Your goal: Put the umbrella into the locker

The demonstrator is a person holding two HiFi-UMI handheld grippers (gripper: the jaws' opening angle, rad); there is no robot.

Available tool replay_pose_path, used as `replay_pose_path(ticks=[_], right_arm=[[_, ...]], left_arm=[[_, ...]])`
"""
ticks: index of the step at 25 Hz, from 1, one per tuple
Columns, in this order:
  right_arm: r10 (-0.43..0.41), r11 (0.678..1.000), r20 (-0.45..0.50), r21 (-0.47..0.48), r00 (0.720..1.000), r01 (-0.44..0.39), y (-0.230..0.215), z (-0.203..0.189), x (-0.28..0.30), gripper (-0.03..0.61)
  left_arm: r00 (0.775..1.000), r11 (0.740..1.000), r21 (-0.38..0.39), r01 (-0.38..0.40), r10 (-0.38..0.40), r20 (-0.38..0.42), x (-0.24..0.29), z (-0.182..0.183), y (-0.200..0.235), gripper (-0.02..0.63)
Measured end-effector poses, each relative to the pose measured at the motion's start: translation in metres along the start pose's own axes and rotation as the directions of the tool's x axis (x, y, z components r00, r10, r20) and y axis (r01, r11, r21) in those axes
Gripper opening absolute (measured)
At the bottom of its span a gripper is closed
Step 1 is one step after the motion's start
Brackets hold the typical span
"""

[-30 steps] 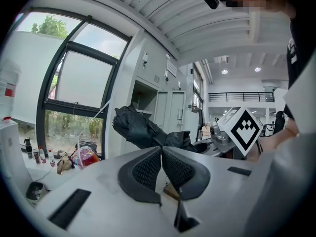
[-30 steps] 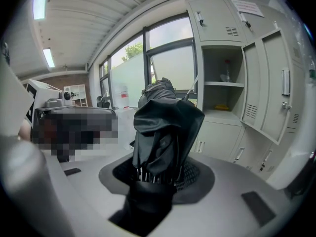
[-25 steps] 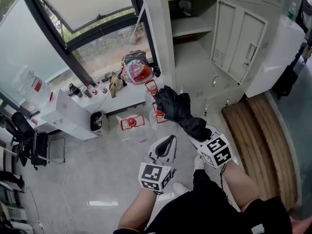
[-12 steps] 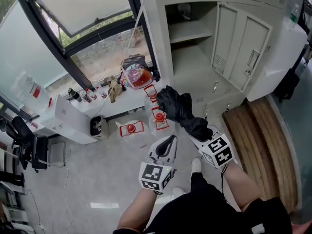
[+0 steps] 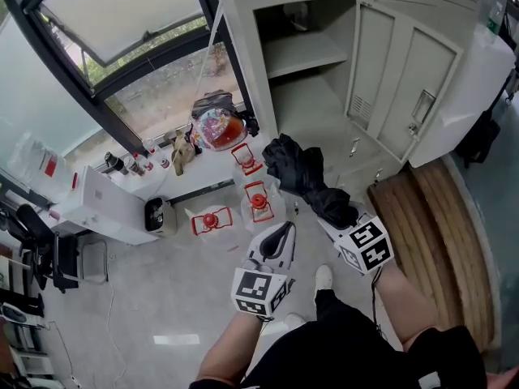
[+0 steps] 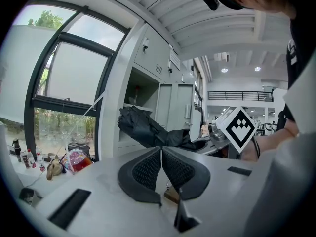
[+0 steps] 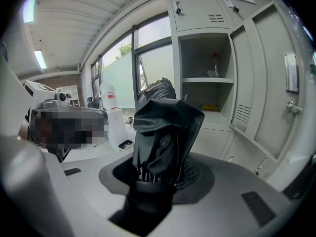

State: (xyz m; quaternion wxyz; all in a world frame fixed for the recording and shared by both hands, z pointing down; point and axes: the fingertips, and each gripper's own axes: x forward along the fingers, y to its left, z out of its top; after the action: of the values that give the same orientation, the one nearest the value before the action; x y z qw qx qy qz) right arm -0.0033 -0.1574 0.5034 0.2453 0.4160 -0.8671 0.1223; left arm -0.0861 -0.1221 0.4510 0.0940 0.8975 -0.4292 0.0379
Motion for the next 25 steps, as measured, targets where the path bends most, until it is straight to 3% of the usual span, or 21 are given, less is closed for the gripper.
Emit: replay_pose_path(ticks=[25], right_arm=[[-0.053, 0.999, -0.040, 0.002, 0.998, 0.053, -0.127, 0.026, 0.054, 0.230]], left_arm=[[0.999, 0.999, -0.007, 0.048, -0.049, -0.010, 0.131, 0.018, 0.017, 0.020]])
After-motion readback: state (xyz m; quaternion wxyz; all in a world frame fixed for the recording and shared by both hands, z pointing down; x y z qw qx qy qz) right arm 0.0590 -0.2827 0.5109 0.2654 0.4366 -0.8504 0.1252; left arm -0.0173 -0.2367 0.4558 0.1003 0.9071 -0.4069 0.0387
